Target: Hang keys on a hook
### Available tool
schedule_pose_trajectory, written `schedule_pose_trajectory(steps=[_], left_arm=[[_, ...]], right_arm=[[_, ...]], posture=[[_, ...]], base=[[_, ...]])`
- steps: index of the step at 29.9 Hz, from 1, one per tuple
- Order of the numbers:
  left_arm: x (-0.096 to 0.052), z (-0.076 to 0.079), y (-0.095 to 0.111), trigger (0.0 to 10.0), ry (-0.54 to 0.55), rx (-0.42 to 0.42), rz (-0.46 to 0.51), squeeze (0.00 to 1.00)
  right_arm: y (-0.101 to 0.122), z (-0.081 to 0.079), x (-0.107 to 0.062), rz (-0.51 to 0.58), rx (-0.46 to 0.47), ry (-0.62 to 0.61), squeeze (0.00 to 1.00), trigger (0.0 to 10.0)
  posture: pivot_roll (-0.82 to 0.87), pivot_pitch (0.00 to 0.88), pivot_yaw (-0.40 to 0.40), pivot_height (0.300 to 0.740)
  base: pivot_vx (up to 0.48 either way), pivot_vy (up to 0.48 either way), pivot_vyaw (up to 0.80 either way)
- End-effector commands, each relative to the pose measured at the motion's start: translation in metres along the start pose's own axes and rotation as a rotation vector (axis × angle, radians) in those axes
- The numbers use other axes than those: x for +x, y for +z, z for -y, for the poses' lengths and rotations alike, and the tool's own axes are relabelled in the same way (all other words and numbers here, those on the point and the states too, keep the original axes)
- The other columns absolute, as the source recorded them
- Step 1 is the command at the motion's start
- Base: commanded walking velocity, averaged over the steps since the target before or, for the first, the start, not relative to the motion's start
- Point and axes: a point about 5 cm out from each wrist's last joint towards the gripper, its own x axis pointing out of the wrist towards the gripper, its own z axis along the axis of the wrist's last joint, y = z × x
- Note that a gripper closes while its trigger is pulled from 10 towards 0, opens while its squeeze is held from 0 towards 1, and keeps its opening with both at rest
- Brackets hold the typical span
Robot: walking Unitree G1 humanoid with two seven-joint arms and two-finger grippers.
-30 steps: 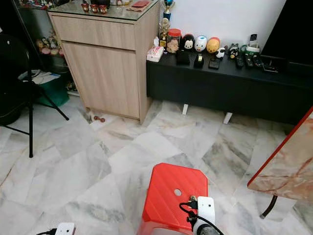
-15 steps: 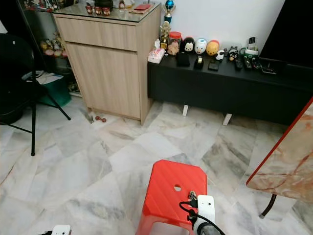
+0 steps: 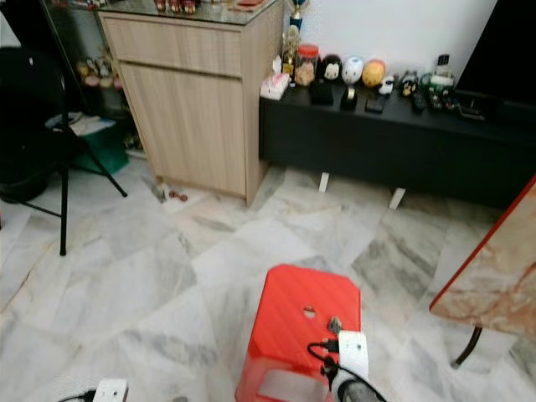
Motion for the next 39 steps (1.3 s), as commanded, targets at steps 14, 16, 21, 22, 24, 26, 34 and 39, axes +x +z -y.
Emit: schedule_pose_trajectory(steps=[14, 16, 21, 22, 24, 26, 34, 39], left_arm=[[-0.002, -0.003, -0.008, 10.0, -0.003, 0.007, -0.03, 0.0], [-0.003, -0.009, -0.009, 10.0, 0.002, 0.005, -0.029, 0.0], [-0.008, -0.028, -0.014, 10.0, 0.015, 0.003, -0.035, 0.0], [-0.008, -0.028, -0.014, 10.0, 0.015, 0.003, -0.035, 0.0], [-0.009, -0.03, -0.015, 10.0, 0.021, 0.0, -0.037, 0.0], [-0.009, -0.03, -0.016, 10.0, 0.022, -0.003, -0.037, 0.0], [-0.003, -0.002, -0.011, 10.0, -0.012, -0.013, -0.031, 0.0], [0.0, 0.011, -0.006, 10.0, -0.027, -0.011, -0.027, 0.0]], right_arm=[[0.004, 0.001, 0.0, 0.018, 0.007, 0.001, 0.0, 10.0], [0.005, 0.0, 0.001, 0.024, 0.008, 0.005, 0.0, 10.0], [0.006, -0.001, 0.001, 0.029, -0.017, 0.015, 0.0, 10.0], [0.006, -0.001, 0.001, 0.029, -0.017, 0.015, 0.0, 10.0], [0.007, -0.003, 0.001, 0.038, -0.022, 0.026, 0.0, 10.0], [0.007, -0.003, 0.001, 0.038, -0.022, 0.028, 0.0, 10.0], [0.007, -0.003, 0.001, 0.04, 0.001, 0.024, 0.0, 10.0], [0.006, -0.002, 0.001, 0.04, 0.002, 0.024, 0.0, 10.0]], posture=[[0.08, 0.012, -0.072, 0.65], [0.08, 0.013, -0.072, 0.65], [0.08, 0.021, -0.072, 0.65], [0.08, 0.021, -0.072, 0.65], [0.08, 0.024, -0.073, 0.65], [0.08, 0.026, -0.072, 0.65], [0.08, 0.025, -0.069, 0.65], [0.08, 0.025, -0.069, 0.65]], base=[[0.0, 0.0, 0.0], [0.0, 0.0, 0.0], [0.0, 0.0, 0.0], [0.0, 0.0, 0.0], [0.0, 0.0, 0.22], [0.0, 0.0, 0.62], [0.0, 0.0, 0.4], [0.101, 0.0, 0.0]])
